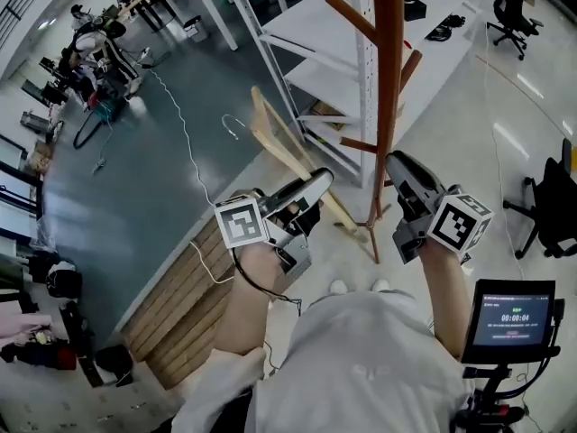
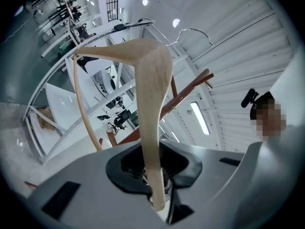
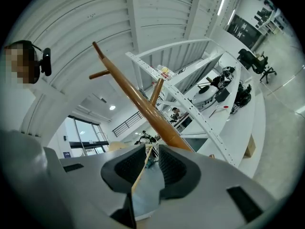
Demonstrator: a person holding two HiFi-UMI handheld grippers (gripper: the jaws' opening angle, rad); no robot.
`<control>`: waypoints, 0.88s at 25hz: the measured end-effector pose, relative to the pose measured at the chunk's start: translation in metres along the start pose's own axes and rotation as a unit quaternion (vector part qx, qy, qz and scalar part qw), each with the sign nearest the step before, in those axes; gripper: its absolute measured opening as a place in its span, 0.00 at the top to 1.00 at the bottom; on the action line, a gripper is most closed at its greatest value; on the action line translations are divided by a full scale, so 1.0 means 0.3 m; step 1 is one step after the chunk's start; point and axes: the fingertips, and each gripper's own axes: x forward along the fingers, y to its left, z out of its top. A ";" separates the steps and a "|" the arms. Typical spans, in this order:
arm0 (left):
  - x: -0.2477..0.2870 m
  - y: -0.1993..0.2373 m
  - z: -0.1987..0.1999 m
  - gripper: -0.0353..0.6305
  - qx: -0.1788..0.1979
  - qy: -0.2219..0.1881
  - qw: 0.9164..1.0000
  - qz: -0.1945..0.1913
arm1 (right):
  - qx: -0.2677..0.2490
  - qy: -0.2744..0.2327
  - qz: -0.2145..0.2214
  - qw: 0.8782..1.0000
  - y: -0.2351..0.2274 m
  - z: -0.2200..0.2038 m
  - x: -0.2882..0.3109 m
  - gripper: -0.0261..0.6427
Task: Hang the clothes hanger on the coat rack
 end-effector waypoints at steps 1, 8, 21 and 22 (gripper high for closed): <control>0.009 0.004 0.018 0.85 0.005 0.006 1.000 -0.002 | -0.002 -0.002 0.001 1.000 0.005 0.009 0.001 0.82; 0.122 -0.099 0.178 0.85 0.083 0.075 0.994 -0.022 | -0.002 -0.028 -0.007 1.000 -0.004 0.073 -0.007 0.82; 0.353 -0.144 0.279 0.85 0.116 0.195 0.971 -0.073 | -0.010 -0.083 -0.029 0.996 -0.037 0.196 -0.011 0.82; 0.360 -0.131 0.275 0.85 0.114 0.203 0.969 -0.080 | -0.010 -0.085 -0.032 0.996 -0.035 0.195 -0.016 0.82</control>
